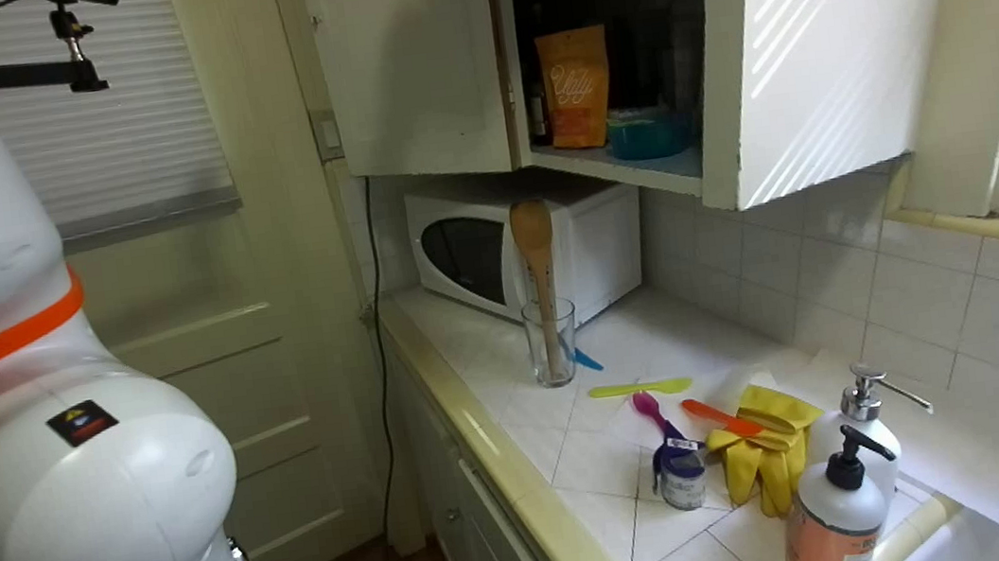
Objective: Remove the white and blue packet from the open cabinet and put it on the counter.
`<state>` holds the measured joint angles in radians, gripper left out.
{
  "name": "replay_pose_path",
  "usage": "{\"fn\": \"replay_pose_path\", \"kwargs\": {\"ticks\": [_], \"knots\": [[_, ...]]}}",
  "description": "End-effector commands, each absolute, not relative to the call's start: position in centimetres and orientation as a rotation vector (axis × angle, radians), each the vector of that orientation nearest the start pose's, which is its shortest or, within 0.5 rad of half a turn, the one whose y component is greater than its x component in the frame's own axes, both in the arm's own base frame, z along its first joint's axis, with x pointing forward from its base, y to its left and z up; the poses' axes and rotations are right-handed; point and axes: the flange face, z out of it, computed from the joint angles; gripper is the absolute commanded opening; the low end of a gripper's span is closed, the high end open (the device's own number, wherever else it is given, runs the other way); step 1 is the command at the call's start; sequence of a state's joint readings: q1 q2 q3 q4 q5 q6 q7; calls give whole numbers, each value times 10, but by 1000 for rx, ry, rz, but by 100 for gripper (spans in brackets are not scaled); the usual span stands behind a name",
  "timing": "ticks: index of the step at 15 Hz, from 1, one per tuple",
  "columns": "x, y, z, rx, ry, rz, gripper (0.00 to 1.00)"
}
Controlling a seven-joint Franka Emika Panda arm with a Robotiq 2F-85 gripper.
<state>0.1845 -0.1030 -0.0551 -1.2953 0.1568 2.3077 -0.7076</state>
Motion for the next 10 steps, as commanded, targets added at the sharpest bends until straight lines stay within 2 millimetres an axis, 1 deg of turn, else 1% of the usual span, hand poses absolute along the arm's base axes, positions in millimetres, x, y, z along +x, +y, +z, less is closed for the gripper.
{"fn": "replay_pose_path", "kwargs": {"ticks": [1,5,6,7,8,9,10], "knots": [[517,63,901,-2489,-1125,-1789,100],[527,57,897,-2432,-1146,-1839,99],[529,56,895,-2424,-1148,-1842,75],[531,55,893,-2421,-1153,-1840,74],[533,55,891,-2416,-1160,-1834,70],[534,54,889,-2413,-1166,-1831,60],[535,54,888,-2403,-1163,-1824,53]]}}
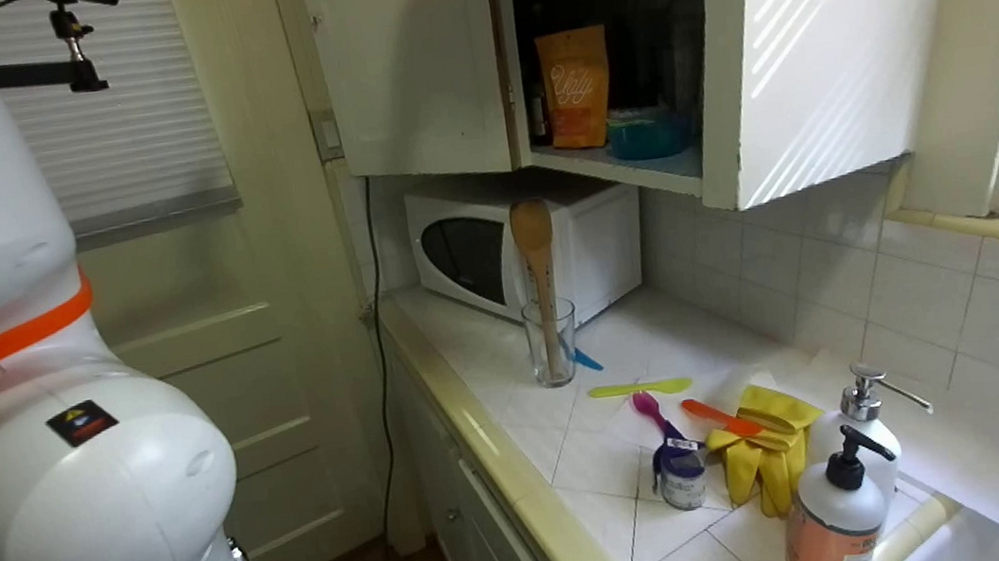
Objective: Remove the white and blue packet from the open cabinet and put it on the counter.
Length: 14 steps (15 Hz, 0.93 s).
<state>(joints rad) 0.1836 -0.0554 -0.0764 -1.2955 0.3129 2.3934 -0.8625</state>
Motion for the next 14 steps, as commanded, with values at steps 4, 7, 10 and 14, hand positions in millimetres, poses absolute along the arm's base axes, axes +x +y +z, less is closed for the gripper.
{"fn": "replay_pose_path", "kwargs": {"ticks": [4,7,10,14], "knots": [[536,52,884,-2359,-1138,-1802,21],[534,50,885,-2310,-1102,-1794,0],[526,47,888,-2313,-1070,-1773,3],[502,44,897,-2330,-1066,-1744,2]]}}
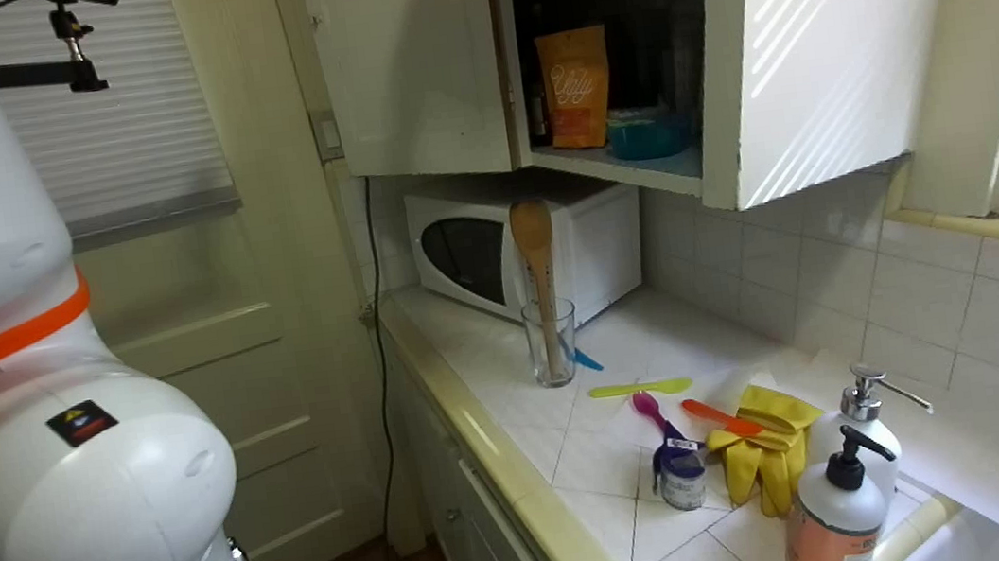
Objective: Remove the white and blue packet from the open cabinet and put it on the counter.
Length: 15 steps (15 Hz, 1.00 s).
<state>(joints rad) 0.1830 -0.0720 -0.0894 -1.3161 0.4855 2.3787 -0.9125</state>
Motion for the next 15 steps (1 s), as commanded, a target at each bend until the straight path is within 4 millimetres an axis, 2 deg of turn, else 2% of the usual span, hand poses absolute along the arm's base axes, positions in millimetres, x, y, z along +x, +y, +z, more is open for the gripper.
{"fn": "replay_pose_path", "kwargs": {"ticks": [1,6,9,12,15], "knots": [[493,44,900,-2295,-1066,-1733,1],[458,39,913,-2247,-1084,-1707,2],[440,32,912,-2261,-1094,-1686,2],[409,22,903,-2283,-1103,-1643,2],[373,21,891,-2280,-1117,-1629,2]]}}
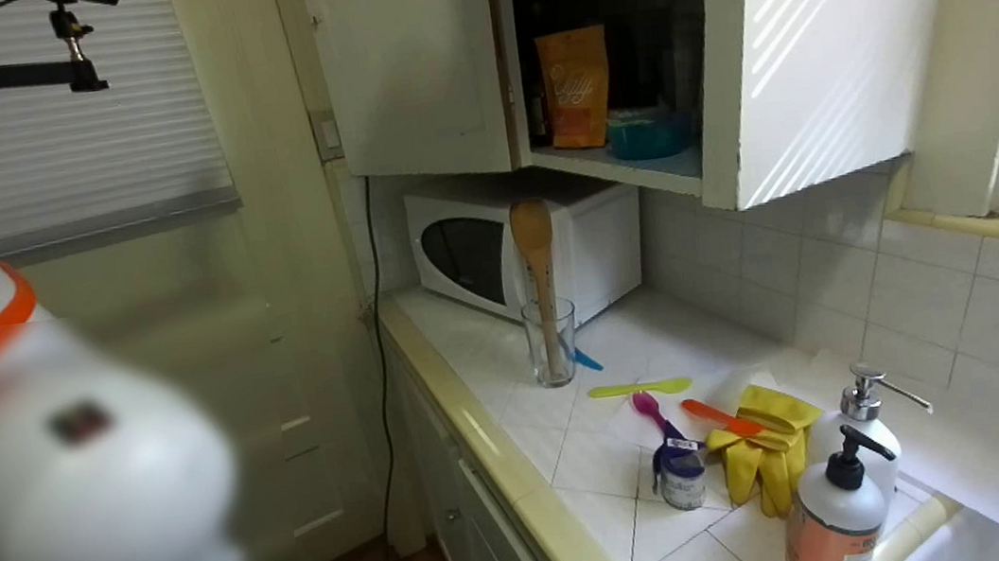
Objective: Remove the white and blue packet from the open cabinet and put it on the counter.
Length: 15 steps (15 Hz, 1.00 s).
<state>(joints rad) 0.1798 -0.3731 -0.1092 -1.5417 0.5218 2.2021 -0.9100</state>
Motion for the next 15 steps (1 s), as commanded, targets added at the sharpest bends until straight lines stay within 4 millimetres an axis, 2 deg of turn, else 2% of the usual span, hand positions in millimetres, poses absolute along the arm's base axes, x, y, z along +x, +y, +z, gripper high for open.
{"fn": "replay_pose_path", "kwargs": {"ticks": [1,5,9,12,15], "knots": [[362,21,885,-2287,-1112,-1632,2],[326,14,854,-2363,-986,-1688,2],[311,-1,808,-2450,-715,-1795,2],[309,-2,754,-2488,-575,-1802,2],[311,-3,685,-2550,-475,-1752,2]]}}
